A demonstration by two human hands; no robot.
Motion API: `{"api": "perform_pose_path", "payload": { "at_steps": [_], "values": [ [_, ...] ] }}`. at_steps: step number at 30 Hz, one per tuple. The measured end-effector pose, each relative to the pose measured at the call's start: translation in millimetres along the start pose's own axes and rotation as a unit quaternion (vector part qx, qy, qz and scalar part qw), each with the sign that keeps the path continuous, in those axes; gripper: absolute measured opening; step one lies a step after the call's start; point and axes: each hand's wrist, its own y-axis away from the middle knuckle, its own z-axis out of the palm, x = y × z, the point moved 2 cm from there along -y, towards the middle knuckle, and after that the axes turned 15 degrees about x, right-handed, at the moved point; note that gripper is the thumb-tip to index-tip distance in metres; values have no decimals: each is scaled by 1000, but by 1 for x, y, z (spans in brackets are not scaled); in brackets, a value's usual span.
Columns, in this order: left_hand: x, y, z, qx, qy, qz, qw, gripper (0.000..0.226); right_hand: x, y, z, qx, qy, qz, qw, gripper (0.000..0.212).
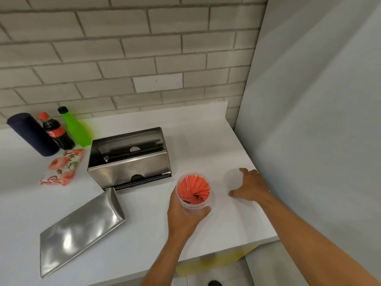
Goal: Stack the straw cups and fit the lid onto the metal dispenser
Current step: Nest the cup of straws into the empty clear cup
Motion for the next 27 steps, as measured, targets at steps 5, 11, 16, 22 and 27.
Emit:
{"api": "perform_pose_path", "payload": {
  "at_steps": [5,11,16,22,27],
  "values": [
    [3,-1,3,12,-1,9,1000,93,-21,-5,-35,17,-108,-11,994,132],
    [5,-1,6,11,23,7,1000,98,-71,12,-89,-37,-209,-133,968,131],
    [4,-1,7,19,52,-1,998,101,-107,42,-93,-91,-172,-244,950,126],
    [2,-2,10,28,77,-14,997,105,-119,59,-70,-78,-99,-313,941,126],
    [1,-3,10,32,73,-13,997,108,-122,59,-59,-76,-73,-322,941,126]
  ]
}}
